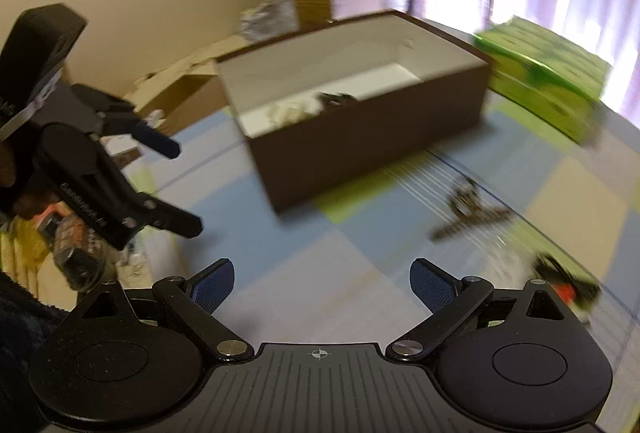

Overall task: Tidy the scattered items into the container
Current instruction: 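Move both open grippers from the box back to the items on the table, then close the left gripper on the leopard-print claw clip while the right gripper grasps the white toothbrush, then lift and carry the claw clip and toothbrush with both grippers over the box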

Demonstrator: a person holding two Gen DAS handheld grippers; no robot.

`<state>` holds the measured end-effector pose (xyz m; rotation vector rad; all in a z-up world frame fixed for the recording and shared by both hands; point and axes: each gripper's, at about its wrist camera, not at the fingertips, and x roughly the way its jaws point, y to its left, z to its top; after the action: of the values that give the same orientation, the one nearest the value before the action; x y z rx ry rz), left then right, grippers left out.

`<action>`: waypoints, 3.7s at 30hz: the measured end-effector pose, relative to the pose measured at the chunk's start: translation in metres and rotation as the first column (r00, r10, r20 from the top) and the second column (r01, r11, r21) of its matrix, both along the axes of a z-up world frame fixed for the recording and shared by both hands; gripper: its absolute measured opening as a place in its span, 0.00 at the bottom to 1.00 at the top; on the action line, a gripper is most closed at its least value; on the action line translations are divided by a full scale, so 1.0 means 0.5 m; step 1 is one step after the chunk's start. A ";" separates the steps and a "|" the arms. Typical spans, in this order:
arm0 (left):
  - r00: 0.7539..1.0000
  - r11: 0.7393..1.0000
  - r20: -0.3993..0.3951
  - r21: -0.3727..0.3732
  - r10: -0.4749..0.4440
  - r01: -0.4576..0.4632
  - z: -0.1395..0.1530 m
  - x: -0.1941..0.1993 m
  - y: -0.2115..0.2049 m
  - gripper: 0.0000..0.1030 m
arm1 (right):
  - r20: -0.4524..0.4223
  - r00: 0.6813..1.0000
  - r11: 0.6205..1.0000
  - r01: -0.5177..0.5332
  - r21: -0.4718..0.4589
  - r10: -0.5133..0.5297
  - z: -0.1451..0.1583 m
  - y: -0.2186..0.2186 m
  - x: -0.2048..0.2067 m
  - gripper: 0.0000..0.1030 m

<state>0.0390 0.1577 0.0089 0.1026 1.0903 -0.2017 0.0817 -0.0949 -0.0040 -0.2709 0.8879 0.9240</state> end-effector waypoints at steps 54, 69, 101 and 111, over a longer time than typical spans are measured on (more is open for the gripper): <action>0.961 0.961 -0.004 0.000 -0.277 0.277 -0.170 0.279 -0.315 0.90 | -0.063 0.644 0.644 0.747 -0.165 -0.763 -0.172 -0.297 0.159 0.38; 0.963 0.965 0.077 0.068 -0.259 0.254 -0.228 0.379 -0.368 0.71 | -0.028 0.633 0.631 0.765 -0.129 -0.773 -0.171 -0.346 0.183 0.38; 0.966 0.965 0.035 0.063 -0.255 0.253 -0.231 0.250 -0.319 0.36 | -0.010 0.692 0.688 0.715 -0.123 -0.722 -0.163 -0.343 0.148 0.21; 0.963 0.965 0.069 0.047 -0.259 0.256 -0.178 0.201 -0.320 0.36 | -0.109 0.693 0.696 0.718 0.012 -0.713 -0.076 -0.355 0.113 0.21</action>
<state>0.1395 -0.0024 -0.0800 0.2846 1.0044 -0.4085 0.1381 -0.2724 -0.0423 0.1807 0.9487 0.2165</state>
